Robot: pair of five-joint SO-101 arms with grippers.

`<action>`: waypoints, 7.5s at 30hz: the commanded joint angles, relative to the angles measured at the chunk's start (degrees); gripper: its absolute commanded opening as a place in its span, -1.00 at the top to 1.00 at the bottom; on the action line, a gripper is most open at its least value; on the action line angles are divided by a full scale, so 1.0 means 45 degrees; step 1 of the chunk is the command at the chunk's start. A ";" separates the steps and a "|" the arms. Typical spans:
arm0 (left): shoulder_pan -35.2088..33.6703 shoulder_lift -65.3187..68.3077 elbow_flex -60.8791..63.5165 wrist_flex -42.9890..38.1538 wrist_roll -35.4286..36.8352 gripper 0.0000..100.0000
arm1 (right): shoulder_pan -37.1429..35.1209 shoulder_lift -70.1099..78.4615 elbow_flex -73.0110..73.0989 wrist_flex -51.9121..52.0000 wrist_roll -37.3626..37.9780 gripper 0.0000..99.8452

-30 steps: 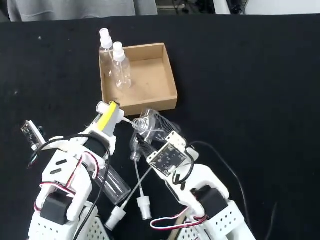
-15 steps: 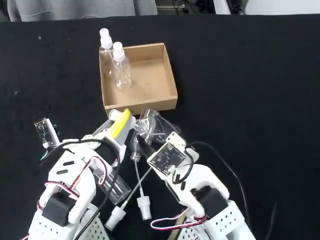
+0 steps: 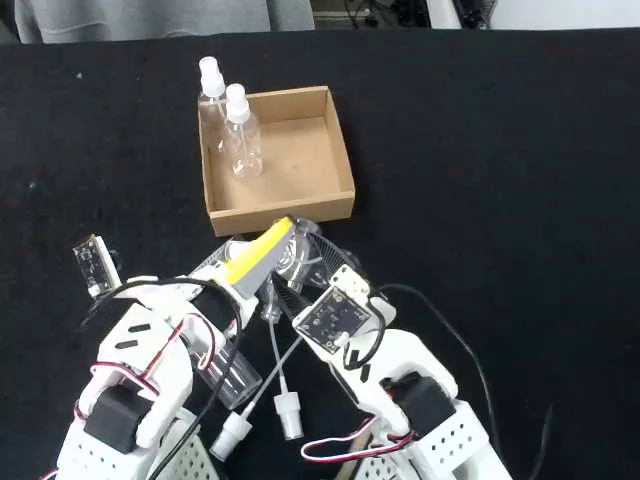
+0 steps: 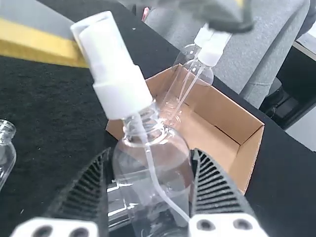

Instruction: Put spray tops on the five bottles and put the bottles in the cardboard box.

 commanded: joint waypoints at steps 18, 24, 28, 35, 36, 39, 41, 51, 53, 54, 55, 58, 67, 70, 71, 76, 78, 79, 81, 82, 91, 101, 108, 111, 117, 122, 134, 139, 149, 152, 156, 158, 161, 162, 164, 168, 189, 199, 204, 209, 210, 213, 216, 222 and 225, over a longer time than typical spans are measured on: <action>-0.1455 -0.0117 -0.1495 0.0801 0.1797 0.33 | -0.0274 -0.1260 -0.0049 -0.0020 -0.1309 0.85; -0.1573 -0.0117 -0.1495 0.0801 0.1856 0.33 | -0.0274 -0.1260 -0.0049 -0.0039 -0.1328 0.85; -0.2667 -0.0117 -0.1709 0.0781 0.2227 0.33 | -0.0274 -0.1260 -0.0049 -0.0488 -0.2403 0.85; -0.3565 -0.0117 -0.1748 0.0781 0.2501 0.33 | -0.0274 -0.1260 -0.0049 -0.0684 -0.2852 0.84; -0.3585 -0.0117 -0.1748 0.0781 0.2501 0.33 | -0.0274 -0.1260 -0.0049 -0.0742 -0.2852 0.84; -0.3585 -0.0117 -0.1670 0.0762 0.2481 0.33 | -0.0274 -0.1260 -0.0049 -0.1055 -0.3223 0.84; -0.3585 -0.0117 -0.1651 0.0762 0.2481 0.33 | -0.0274 -0.1260 -0.0049 -0.1328 -0.4005 0.84; -0.3487 -0.0117 -0.1045 0.0449 0.1485 0.33 | -0.0274 -0.1280 -0.0068 -0.1661 -0.4982 0.84; -0.3487 -0.0117 -0.0615 -0.0117 0.1309 0.33 | -0.0274 -0.1280 -0.0068 -0.1661 -0.4982 0.84; -0.3487 -0.0117 -0.0361 -0.0430 0.1192 0.33 | -0.0274 -0.1280 -0.0088 -0.1661 -0.4982 0.84; -0.3487 -0.0117 -0.0088 -0.0801 0.1035 0.33 | -0.0274 -0.1280 -0.0088 -0.1661 -0.4982 0.84; -0.3468 -0.0117 0.0733 -0.1836 0.0586 0.33 | -0.0274 -0.1280 -0.0088 -0.1661 -0.5001 0.84; -0.2882 -0.0117 0.1338 -0.2540 0.0469 0.34 | -0.0293 -0.1280 -0.0049 -0.1661 -0.5001 0.84; -0.2354 -0.0098 0.1377 -0.2520 -0.0020 0.34 | -0.0293 -0.1280 -0.0049 -0.1661 -0.5001 0.84; -0.2256 -0.0098 0.1436 -0.2520 -0.0059 0.34 | -0.0293 -0.1280 -0.0049 -0.1661 -0.4982 0.84; -0.1690 -0.0098 0.1612 -0.2540 -0.0137 0.34 | -0.0293 -0.1280 -0.0049 -0.1582 -0.4884 0.84; -0.1495 -0.0098 0.1612 -0.2540 -0.0137 0.34 | -0.0293 -0.1280 -0.0049 -0.1563 -0.4884 0.84; -0.1475 -0.0098 0.1592 -0.2540 -0.0137 0.34 | -0.0293 -0.1280 -0.0049 -0.1563 -0.4884 0.84; -0.1475 -0.0098 0.1573 -0.2559 -0.0137 0.34 | -0.0293 -0.1280 -0.0049 -0.1543 -0.4884 0.84; -0.1514 -0.0098 0.1553 -0.2559 -0.0137 0.34 | -0.0293 -0.1280 -0.0049 -0.1543 -0.4884 0.84; -0.1690 -0.0098 0.1026 -0.2540 0.0547 0.34 | -0.0293 -0.1280 -0.0049 -0.1543 -0.4884 0.84; -0.3624 -0.0098 0.0576 -0.2618 0.2071 0.34 | -0.0274 -0.1280 -0.0068 -0.1661 -0.4982 0.84; -0.3604 -0.0098 0.0733 -0.2618 0.2032 0.34 | -0.0274 -0.1280 -0.0049 -0.2383 -0.5060 0.84; -0.3507 -0.0098 0.0830 -0.2618 0.1797 0.34 | -0.0274 -0.1280 -0.0049 -0.2774 -0.5705 0.84; -0.3448 -0.0078 0.1084 -0.2637 0.1153 0.34 | -0.0274 -0.1280 -0.0049 -0.2911 -0.5861 0.84; -0.2432 -0.0020 0.1162 -0.2559 0.0469 0.34 | -0.0430 -0.1260 -0.0049 -0.2774 -0.5802 0.84; -0.1162 -0.0078 0.1631 -0.2520 -0.1328 0.34 | -0.1250 -0.1260 -0.0049 -0.1368 -0.4552 0.85; -0.1123 -0.0078 0.1553 -0.2149 -0.1797 0.34 | -0.1231 -0.1260 -0.0049 -0.1368 -0.4552 0.85; -0.0537 -0.0098 0.1573 -0.1778 -0.2462 0.34 | -0.0821 -0.1260 -0.0049 -0.1348 -0.4532 0.85; -0.0537 -0.0098 0.1612 -0.1778 -0.2481 0.34 | -0.0762 -0.1260 -0.0049 -0.1368 -0.4532 0.85; -0.0694 -0.0098 0.1514 -0.1797 -0.2383 0.34 | -0.0762 -0.1260 -0.0049 -0.1368 -0.4532 0.85; -0.0694 -0.0098 0.1495 -0.1797 -0.2247 0.34 | -0.0762 -0.1260 -0.0049 -0.1368 -0.4552 0.85; -0.0713 -0.0098 0.1475 -0.1797 -0.1954 0.34 | -0.0762 -0.1260 -0.0049 -0.1368 -0.4552 0.85; -0.0713 -0.0098 0.1436 -0.1797 -0.1954 0.34 | -0.0762 -0.1260 -0.0049 -0.1348 -0.4552 0.85; -0.0811 -0.0098 0.1338 -0.1778 -0.1934 0.34 | -0.0742 -0.1260 -0.0049 -0.1348 -0.4552 0.85; -0.1670 -0.0117 0.1319 -0.1895 -0.1934 0.34 | -0.0742 -0.1260 -0.0049 -0.1348 -0.4552 0.85; -0.5636 -0.0117 0.0928 -0.1797 -0.2032 0.34 | -0.0723 -0.1260 -0.0049 -0.0918 -0.4552 0.85; -0.7492 -0.0117 0.2217 -0.1875 -0.1934 0.34 | -0.0723 -0.1241 -0.0049 -0.0899 -0.4552 0.85; -0.8059 -0.0117 0.2589 -0.1875 -0.1934 0.34 | -0.0723 -0.1241 -0.0049 -0.0899 -0.4552 0.85; -0.8449 -0.0117 0.3038 -0.1895 -0.1934 0.34 | -0.0723 -0.1260 -0.0049 -0.0899 -0.4513 0.85; -0.8508 -0.0117 0.3057 -0.1836 -0.1934 0.34 | -0.0703 -0.1260 -0.0049 -0.0899 -0.4493 0.85; -0.8606 -0.0117 0.3311 -0.1915 -0.1934 0.34 | -0.0098 -0.1260 -0.0303 -0.0918 -0.4474 0.85; -0.8606 -0.0117 0.3429 -0.1915 -0.1973 0.34 | 0.0371 -0.1260 -0.0674 -0.0918 -0.4532 0.85; -0.8606 -0.0117 0.3448 -0.1895 -0.1993 0.34 | 0.0723 -0.1260 -0.1026 -0.0918 -0.4474 0.85; -0.8606 -0.0117 0.3468 -0.1856 -0.1973 0.34 | 0.0742 -0.1260 -0.1241 -0.0918 -0.4532 0.85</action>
